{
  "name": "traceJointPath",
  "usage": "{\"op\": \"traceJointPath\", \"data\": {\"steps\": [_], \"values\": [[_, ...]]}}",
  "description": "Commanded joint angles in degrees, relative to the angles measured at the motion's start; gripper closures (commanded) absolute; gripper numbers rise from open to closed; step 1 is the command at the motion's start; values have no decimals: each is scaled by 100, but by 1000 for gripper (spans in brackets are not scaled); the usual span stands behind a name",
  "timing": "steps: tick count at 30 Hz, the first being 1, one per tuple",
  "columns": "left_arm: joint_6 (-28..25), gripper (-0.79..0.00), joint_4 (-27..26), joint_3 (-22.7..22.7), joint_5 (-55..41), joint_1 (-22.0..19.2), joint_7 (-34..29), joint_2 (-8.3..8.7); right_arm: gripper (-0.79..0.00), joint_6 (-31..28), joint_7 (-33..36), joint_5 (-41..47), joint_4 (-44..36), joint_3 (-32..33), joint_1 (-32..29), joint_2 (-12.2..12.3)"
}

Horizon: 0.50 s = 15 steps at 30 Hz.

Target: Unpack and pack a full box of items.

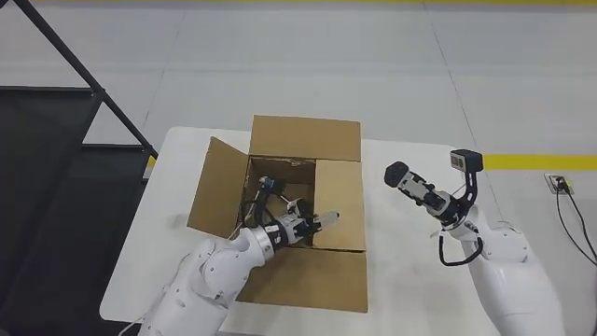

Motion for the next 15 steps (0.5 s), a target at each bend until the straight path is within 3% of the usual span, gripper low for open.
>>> {"op": "traceJointPath", "data": {"steps": [1, 8, 15], "values": [[-58, -785, 291, 100, -368, -184, -335, -39, -785, 7, 7, 33, 13, 61, -33, 52], [149, -785, 895, 446, -614, -624, -580, -176, -785, -28, -28, 173, -31, 176, -149, 188], [-74, -785, 999, 532, -768, -747, -414, -251, -785, -91, -91, 275, -16, 128, -198, 268]]}}
